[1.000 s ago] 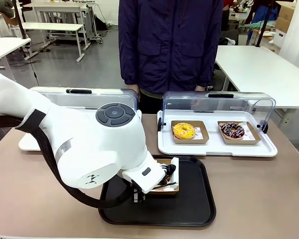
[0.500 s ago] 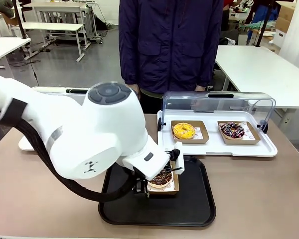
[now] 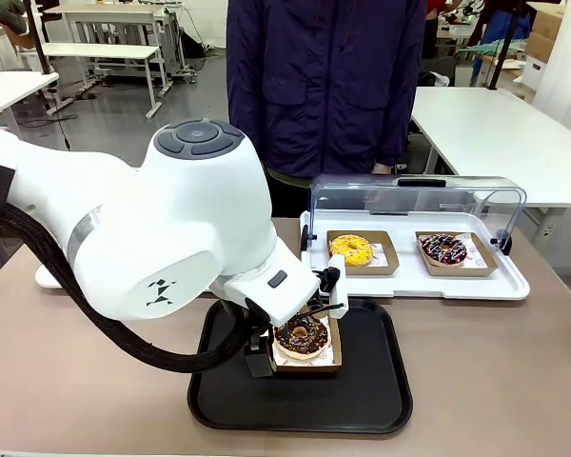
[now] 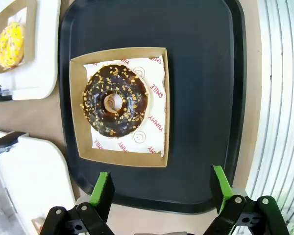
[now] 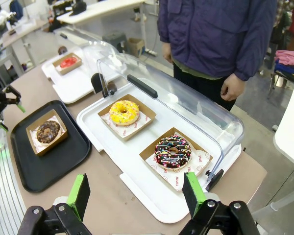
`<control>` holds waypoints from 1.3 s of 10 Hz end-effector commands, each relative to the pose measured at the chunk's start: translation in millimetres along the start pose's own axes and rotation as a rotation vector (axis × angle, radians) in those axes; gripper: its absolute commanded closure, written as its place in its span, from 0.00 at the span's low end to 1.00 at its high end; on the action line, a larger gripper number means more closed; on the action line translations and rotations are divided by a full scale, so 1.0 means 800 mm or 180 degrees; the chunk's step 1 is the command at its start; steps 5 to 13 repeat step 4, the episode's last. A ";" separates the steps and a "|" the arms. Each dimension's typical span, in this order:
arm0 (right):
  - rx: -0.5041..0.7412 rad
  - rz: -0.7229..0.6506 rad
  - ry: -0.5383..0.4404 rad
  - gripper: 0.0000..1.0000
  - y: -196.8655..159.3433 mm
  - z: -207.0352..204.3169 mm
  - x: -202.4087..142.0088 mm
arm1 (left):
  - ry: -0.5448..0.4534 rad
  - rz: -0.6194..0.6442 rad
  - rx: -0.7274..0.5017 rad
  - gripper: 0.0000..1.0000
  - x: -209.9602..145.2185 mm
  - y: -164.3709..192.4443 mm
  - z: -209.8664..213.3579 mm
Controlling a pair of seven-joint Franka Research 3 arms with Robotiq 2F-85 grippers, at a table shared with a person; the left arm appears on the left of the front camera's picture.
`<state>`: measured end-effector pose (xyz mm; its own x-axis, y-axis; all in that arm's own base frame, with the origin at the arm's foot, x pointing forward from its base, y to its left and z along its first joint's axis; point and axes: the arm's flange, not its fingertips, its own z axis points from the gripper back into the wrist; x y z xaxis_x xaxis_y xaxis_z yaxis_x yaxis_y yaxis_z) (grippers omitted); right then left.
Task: Move the second donut from the left to the tray.
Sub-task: Pick up the Paper togo box containing the Donut indicated by the person and place it on the Handle tray.
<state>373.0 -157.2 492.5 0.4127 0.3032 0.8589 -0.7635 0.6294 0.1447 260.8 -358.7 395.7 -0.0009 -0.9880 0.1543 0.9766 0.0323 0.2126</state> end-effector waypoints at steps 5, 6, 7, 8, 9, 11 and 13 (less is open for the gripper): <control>0.0005 0.0079 -0.0117 0.00 -0.003 -0.002 0.001 | -0.0018 0.0002 0.0022 0.00 0.004 -0.003 -0.002; 0.0005 0.0079 -0.0117 0.00 -0.003 -0.002 0.001 | -0.0018 0.0002 0.0022 0.00 0.004 -0.003 -0.002; 0.0005 0.0079 -0.0117 0.00 -0.003 -0.002 0.001 | -0.0018 0.0002 0.0022 0.00 0.004 -0.003 -0.002; 0.0005 0.0079 -0.0117 0.00 -0.003 -0.002 0.001 | -0.0018 0.0002 0.0022 0.00 0.004 -0.003 -0.002; 0.0005 0.0079 -0.0117 0.00 -0.003 -0.002 0.001 | -0.0018 0.0002 0.0022 0.00 0.004 -0.003 -0.002; 0.0005 0.0079 -0.0117 0.00 -0.003 -0.002 0.001 | -0.0018 0.0002 0.0022 0.00 0.004 -0.003 -0.002; 0.0005 0.0079 -0.0117 0.00 -0.003 -0.002 0.001 | -0.0018 0.0002 0.0022 0.00 0.004 -0.003 -0.002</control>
